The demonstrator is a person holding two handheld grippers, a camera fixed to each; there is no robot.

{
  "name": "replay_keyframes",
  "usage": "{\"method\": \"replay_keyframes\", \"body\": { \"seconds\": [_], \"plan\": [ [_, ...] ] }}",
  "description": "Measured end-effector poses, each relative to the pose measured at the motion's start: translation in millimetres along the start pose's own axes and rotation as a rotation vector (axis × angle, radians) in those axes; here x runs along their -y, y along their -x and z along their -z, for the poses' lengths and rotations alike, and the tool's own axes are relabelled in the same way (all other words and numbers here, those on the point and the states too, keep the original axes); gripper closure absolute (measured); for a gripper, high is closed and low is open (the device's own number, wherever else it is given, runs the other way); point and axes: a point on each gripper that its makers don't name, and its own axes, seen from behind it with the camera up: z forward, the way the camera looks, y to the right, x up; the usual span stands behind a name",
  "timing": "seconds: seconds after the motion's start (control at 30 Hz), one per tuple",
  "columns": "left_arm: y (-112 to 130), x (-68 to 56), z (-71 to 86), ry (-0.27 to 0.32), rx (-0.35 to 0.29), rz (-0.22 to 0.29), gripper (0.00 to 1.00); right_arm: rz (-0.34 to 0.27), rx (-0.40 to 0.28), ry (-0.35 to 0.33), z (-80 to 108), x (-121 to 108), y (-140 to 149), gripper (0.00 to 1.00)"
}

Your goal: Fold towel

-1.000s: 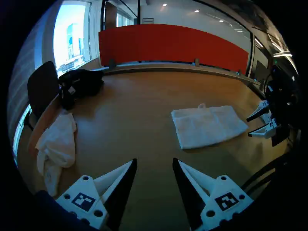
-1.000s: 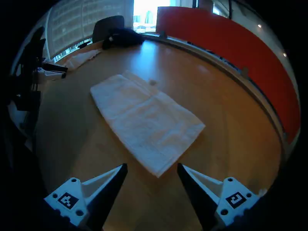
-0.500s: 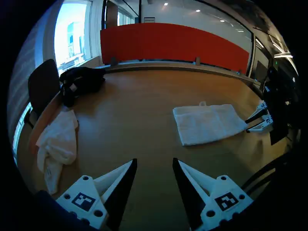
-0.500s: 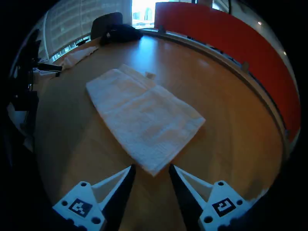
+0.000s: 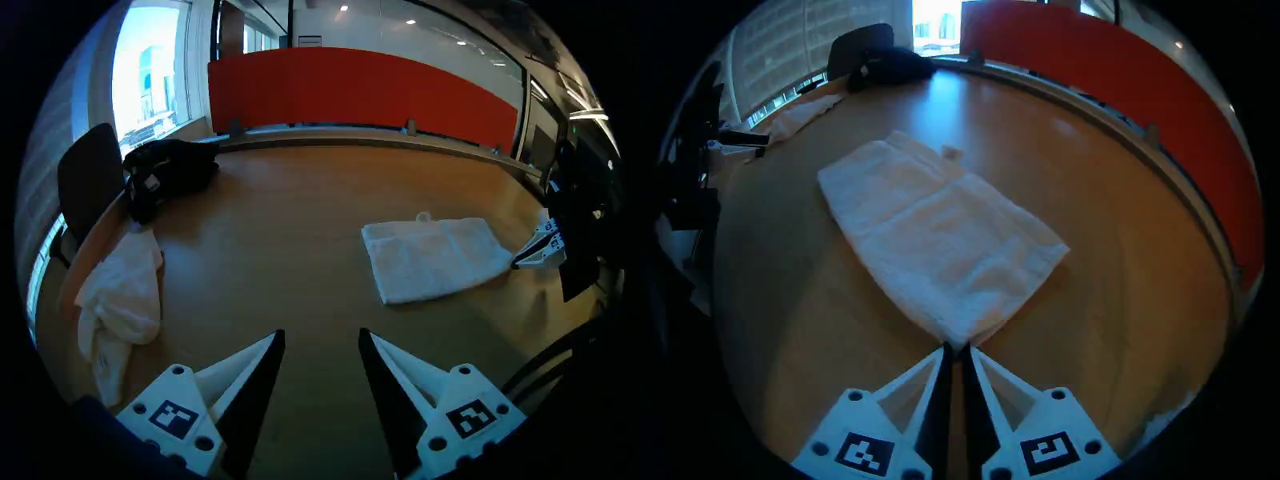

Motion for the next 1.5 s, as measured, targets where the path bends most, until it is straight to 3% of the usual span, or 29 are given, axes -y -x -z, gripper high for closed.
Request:
{"method": "replay_keyframes", "body": {
  "seconds": [0.37,0.67,1.5],
  "plan": [
    [-0.8,-2.1,-2.4,0.009,0.001,-0.003,0.33,-0.003,-0.026,0.012,4.6,4.5,-11.5,0.95],
    [-1.2,-1.9,-1.5,0.011,-0.001,-0.004,0.33,0.015,-0.08,0.031,20.2,5.3,-42.5,0.95],
    [0.6,-1.4,6.6,0.009,-0.009,0.002,0.33,0.183,-0.195,0.038,47.2,12.9,-142.2,0.95]
  ]
}}
